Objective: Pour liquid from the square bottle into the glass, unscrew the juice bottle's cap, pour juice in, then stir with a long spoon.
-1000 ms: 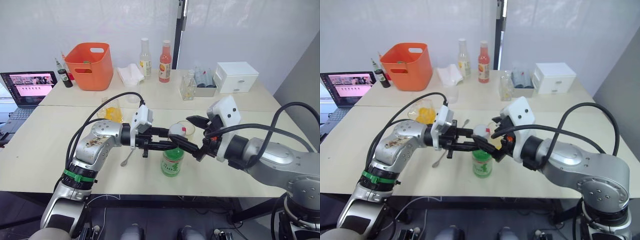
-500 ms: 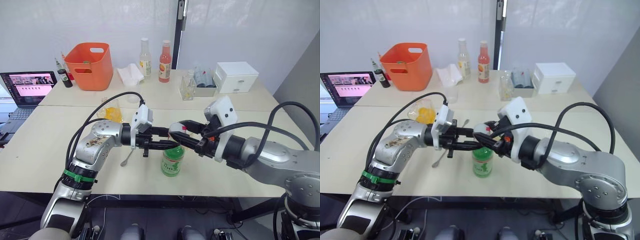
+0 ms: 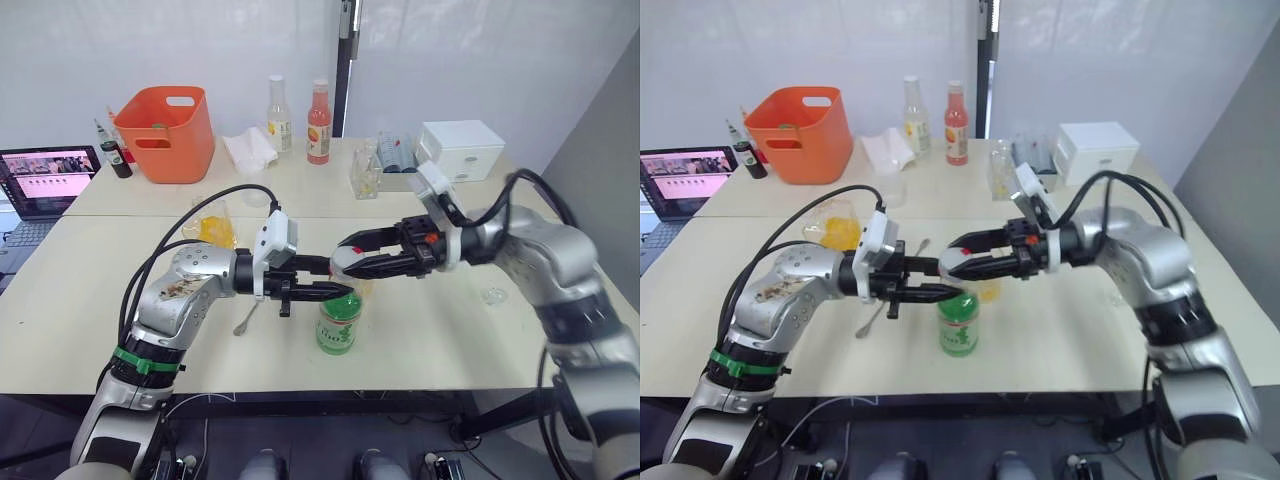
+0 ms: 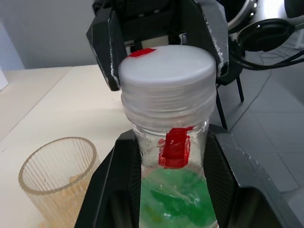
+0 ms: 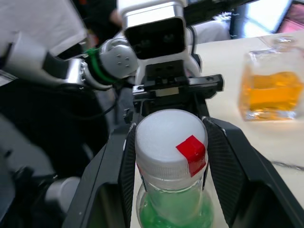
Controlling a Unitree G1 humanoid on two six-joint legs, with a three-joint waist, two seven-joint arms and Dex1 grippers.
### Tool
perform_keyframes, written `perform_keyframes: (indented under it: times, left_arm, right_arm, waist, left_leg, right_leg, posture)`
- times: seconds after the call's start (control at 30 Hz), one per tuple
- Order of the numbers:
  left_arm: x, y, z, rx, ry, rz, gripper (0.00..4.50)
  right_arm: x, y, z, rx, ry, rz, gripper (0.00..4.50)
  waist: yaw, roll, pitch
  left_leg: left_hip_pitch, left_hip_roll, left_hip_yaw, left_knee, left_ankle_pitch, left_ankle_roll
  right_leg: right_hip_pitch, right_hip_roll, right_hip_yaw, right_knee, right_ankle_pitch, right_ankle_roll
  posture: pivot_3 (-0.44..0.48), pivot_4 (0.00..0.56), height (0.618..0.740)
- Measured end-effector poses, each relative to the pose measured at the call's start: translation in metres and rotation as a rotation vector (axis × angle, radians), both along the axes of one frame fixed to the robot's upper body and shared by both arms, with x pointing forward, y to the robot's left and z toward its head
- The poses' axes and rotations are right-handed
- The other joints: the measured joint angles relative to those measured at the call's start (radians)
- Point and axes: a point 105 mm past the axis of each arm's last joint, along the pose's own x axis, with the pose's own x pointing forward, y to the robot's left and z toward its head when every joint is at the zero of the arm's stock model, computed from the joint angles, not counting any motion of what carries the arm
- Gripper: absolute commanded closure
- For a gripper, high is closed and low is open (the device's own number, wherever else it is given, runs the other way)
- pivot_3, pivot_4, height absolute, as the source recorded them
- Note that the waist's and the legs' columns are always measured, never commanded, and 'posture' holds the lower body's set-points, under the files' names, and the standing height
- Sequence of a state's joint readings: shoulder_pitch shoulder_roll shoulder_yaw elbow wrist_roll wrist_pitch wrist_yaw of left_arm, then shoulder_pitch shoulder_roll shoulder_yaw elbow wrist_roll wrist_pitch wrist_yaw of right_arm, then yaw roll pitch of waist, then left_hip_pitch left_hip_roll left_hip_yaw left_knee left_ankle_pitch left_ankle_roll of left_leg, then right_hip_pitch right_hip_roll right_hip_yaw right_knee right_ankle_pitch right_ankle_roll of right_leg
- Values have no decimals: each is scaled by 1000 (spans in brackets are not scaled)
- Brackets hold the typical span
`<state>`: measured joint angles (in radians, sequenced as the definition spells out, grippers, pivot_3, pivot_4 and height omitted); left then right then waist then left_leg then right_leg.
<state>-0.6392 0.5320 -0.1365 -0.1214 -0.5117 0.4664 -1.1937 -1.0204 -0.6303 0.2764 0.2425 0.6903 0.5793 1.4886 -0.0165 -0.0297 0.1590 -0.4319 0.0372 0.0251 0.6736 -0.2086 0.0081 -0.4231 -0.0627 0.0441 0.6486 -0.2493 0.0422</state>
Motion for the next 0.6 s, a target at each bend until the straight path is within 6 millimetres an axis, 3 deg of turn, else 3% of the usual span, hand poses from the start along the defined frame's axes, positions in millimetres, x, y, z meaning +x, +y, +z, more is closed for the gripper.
perform_keyframes:
  times: [0.2,0.23,0.4,0.5,0.6]
  left_arm:
    - [1,3,0,2,9,27,3163]
    - [1,4,0,2,8,29,3163]
    - [-3,-1,0,10,-11,7,3163]
    - [-4,-3,0,11,-20,-1,3163]
    - [-5,-7,0,4,-23,-11,3163]
  right_arm:
    - [7,6,1,-17,-15,66,2845]
    - [7,6,1,-15,-19,68,1784]
    - [8,6,2,-6,-13,63,180]
    - [4,0,10,25,-32,59,33]
    - [-16,-17,20,97,-39,45,33]
  waist:
    - [5,0,0]
    - [4,0,0]
    - [4,0,0]
    - [8,0,0]
    - [22,0,0]
  left_leg:
    - [0,0,0,0,0,0]
    - [0,0,0,0,0,0]
    - [0,0,0,0,0,0]
    - [0,0,0,0,0,0]
    - [-1,-1,-1,0,0,0]
  right_leg:
    - [0,0,0,0,0,0]
    - [0,0,0,0,0,0]
    - [0,0,0,2,0,-1]
    - [0,0,0,1,0,-1]
    - [1,-1,0,0,0,0]
  posture:
    - [0,150,715]
    - [0,150,715]
    - [0,150,715]
    - [0,150,715]
    - [0,150,715]
